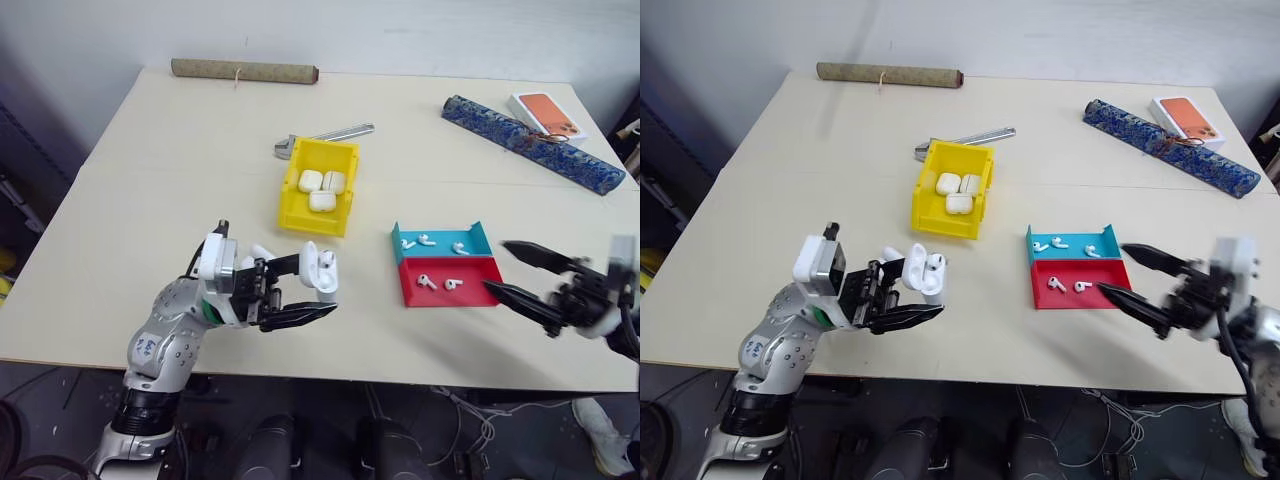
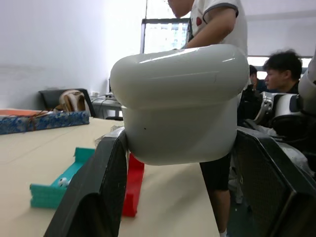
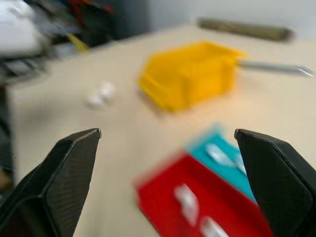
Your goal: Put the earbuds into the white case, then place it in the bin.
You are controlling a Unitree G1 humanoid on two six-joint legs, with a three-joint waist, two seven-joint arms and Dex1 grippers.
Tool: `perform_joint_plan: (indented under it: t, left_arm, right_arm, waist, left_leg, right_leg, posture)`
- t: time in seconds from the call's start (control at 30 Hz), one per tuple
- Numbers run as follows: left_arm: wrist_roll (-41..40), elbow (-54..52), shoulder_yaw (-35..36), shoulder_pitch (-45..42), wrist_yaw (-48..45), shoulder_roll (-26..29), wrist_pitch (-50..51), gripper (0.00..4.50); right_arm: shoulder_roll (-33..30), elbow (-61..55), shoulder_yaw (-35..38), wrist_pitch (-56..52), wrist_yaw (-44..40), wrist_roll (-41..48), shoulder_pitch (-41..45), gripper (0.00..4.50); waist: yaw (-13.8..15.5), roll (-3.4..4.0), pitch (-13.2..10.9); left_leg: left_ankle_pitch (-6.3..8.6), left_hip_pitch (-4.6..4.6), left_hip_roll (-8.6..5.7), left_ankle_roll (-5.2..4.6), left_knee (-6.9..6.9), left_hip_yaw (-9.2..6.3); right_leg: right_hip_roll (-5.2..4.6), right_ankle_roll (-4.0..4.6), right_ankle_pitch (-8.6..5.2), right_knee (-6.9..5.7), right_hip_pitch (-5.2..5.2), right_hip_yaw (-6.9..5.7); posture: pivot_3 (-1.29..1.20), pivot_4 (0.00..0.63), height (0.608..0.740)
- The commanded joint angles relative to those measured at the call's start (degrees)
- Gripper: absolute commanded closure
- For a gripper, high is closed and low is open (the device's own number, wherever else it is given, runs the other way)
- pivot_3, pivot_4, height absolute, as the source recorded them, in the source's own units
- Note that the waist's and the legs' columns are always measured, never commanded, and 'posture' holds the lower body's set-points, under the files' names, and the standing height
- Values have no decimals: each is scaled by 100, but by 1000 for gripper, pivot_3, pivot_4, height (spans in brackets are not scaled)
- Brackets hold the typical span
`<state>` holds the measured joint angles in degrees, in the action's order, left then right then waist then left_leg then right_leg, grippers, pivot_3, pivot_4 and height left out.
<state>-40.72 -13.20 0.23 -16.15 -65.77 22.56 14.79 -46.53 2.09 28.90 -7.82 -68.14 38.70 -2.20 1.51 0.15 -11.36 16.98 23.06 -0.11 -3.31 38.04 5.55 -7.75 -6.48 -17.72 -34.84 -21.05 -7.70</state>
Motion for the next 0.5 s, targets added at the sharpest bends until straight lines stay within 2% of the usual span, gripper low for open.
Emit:
perform_joint_plan:
  t: [0.03,0.13,0.23,0.37,0.5]
  left_arm:
    - [35,-216,183,224,-6,129,-173,1763]
    - [39,-259,235,347,47,180,-201,1763]
    - [53,-286,254,401,111,193,-226,1763]
    - [70,-320,222,420,177,186,-246,1763]
    - [86,-347,158,418,249,149,-266,1763]
  right_arm:
    - [-495,1814,419,1487,16,-1160,-254,19]
    - [-652,2739,451,2196,-21,-1384,-95,19]
    - [-697,2674,338,2279,-229,-1311,145,19]
    - [-989,1467,-319,992,247,-1426,964,19]
    - [-1265,397,-1326,-918,391,-1202,2332,19]
  waist:
    - [-5,1,0]
    - [-23,1,0]
    - [-108,7,0]
    - [-216,17,-3]
    - [-176,26,-5]
  left_leg:
    - [-2,-2,-3,-3,-1,1]
    - [-4,-6,0,0,-1,5]
    - [-8,-15,10,10,-1,11]
    - [-7,-43,23,21,-3,25]
    - [-2,-55,25,30,-10,28]
  right_leg:
    - [-3,-1,0,0,0,4]
    - [-5,0,0,12,-4,12]
    - [-8,1,0,14,-2,21]
    - [-35,10,-1,-2,7,31]
    - [-47,21,-6,-22,0,28]
  posture:
    - [0,150,740]
    - [0,150,740]
    - [0,150,740]
    - [0,150,740]
    - [0,150,740]
